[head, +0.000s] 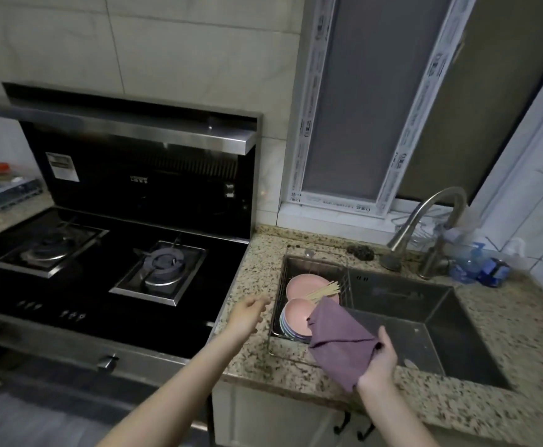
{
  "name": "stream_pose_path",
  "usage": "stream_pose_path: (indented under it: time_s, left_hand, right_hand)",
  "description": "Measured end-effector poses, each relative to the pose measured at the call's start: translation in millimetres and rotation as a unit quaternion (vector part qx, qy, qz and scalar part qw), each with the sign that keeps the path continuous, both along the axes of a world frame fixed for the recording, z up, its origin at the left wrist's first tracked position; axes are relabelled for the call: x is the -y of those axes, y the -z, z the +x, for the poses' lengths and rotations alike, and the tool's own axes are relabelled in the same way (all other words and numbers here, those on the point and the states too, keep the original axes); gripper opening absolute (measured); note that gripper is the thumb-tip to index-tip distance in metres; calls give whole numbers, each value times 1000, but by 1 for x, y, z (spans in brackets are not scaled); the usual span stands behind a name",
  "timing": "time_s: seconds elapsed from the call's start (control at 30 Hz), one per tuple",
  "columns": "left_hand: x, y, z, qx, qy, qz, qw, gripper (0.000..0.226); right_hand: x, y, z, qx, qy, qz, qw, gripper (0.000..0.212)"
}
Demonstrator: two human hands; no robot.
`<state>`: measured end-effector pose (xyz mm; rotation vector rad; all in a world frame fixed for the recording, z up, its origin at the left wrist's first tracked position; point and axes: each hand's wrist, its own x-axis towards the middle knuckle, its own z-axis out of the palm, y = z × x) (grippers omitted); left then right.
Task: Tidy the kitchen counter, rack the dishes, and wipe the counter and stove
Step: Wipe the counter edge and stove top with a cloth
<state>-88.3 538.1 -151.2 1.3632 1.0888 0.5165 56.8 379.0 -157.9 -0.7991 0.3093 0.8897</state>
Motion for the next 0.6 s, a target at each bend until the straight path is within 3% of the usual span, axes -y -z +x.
stream_pose_path:
  time_s: [0.17,0.37,0.6]
  left_hand:
    - [-36,37,-29,12,-63,-76,995,27]
    - [-91,60,-33,27,-139,-66,988,34]
    - [-163,70,-15,9,-178,-31,983,38]
  right_hand:
    - [-14,26,24,6,42,-42,998,43]
    - [-76,46,58,-1,47,-72,996,36]
    - [-165,87,97,-7,-21,-16,1000,43]
